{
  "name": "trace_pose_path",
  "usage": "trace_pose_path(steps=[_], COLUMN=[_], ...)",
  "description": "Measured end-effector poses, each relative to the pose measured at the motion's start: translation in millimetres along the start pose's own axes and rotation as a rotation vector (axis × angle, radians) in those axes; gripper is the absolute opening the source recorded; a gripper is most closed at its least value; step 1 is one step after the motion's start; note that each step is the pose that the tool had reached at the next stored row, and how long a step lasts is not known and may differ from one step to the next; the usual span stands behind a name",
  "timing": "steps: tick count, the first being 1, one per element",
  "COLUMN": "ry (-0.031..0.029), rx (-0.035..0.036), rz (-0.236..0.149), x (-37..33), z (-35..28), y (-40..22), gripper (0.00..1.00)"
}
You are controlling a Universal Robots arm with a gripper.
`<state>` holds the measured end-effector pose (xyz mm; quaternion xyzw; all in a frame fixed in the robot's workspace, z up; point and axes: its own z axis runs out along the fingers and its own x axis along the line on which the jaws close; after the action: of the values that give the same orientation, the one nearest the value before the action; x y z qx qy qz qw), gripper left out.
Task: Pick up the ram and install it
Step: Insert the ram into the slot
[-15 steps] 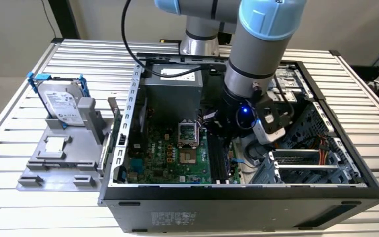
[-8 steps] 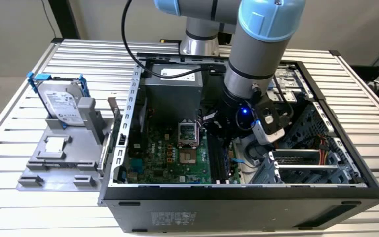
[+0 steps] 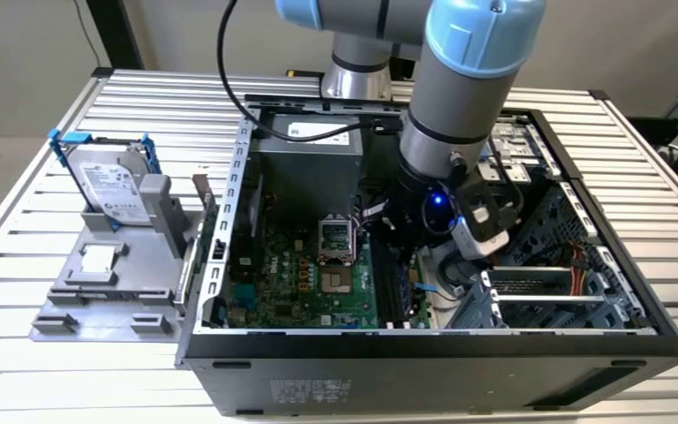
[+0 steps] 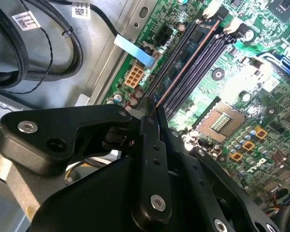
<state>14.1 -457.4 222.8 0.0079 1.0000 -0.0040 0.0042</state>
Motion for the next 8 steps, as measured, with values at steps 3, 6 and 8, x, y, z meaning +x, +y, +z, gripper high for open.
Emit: trace_pose_path(steps=[3,6,8], ry=[0.0002,0.0002,0.0002], rx=[0.0002,0.0,0.0], rz=[0.0,0.0,0.0], x=[0.0,0.0,0.0], z=[0.7,0.8,0.8], y=[0.0,0.0,0.0], gripper=[0.0,0.0,0.0])
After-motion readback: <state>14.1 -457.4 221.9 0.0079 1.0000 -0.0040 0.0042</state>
